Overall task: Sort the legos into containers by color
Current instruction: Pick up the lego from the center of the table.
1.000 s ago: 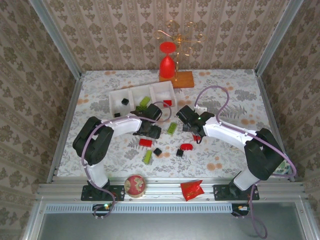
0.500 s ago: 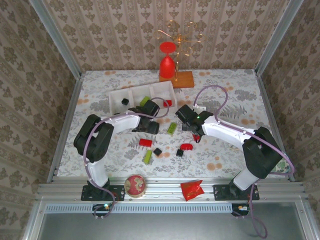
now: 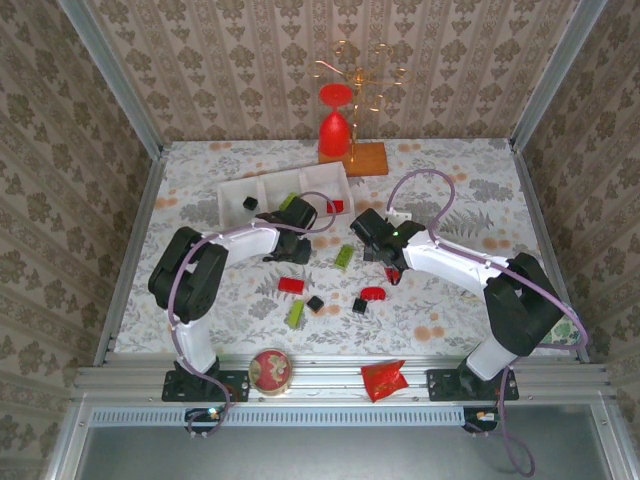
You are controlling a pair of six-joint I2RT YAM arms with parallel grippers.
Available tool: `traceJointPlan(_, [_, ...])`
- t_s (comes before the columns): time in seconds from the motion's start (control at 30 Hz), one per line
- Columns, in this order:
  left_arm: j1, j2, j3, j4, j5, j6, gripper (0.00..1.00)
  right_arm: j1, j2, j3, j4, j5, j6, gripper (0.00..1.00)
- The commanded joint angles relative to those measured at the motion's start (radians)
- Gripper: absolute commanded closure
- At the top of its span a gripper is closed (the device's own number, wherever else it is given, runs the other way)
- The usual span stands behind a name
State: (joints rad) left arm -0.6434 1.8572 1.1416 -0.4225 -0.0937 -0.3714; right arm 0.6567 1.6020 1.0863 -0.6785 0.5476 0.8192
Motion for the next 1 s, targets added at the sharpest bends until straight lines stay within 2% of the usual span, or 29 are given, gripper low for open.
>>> traceJointPlan(0.0, [0.001, -0.007, -0.036, 0.026, 0.005, -0.008, 0.72, -0.004, 0.006, 0.024, -0.038, 0.04, 0.034, 0.0])
traceJointPlan(0.1, [-0.001, -0.029, -0.051, 0.035, 0.005, -0.016, 0.76, -0.005, 0.003, 0.026, -0.038, 0.044, 0.028, 0.0])
traceJointPlan(0.43, [-0.006, -0.153, -0.123, 0.061, -0.031, -0.04, 0.8, -0.004, -0.03, -0.001, -0.023, 0.057, 0.009, 0.0])
traceJointPlan(0.97, [-0.005, -0.378, -0.196, 0.049, -0.07, 0.007, 0.8, 0.0, -0.081, -0.059, -0.021, 0.052, 0.017, 0.0])
